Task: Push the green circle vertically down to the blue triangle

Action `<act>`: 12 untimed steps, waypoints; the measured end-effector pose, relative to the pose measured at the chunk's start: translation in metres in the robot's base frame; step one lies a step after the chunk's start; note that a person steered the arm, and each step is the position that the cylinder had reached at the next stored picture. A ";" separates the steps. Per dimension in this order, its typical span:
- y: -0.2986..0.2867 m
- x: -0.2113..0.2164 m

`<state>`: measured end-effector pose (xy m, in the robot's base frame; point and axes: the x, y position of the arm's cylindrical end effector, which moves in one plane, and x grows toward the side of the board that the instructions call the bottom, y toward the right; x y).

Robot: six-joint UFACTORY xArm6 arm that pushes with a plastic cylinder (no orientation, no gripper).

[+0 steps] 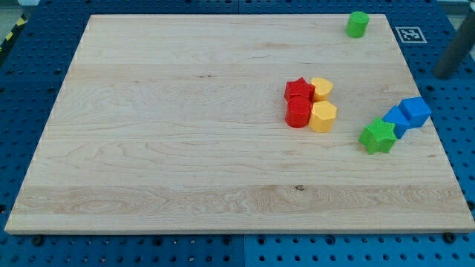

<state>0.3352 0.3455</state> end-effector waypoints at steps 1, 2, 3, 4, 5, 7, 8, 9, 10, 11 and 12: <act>-0.016 -0.065; -0.042 -0.123; -0.066 -0.144; -0.089 -0.135; -0.103 -0.117; -0.124 -0.144; -0.143 -0.138; -0.144 -0.111; -0.144 -0.111; -0.144 -0.111; -0.140 -0.107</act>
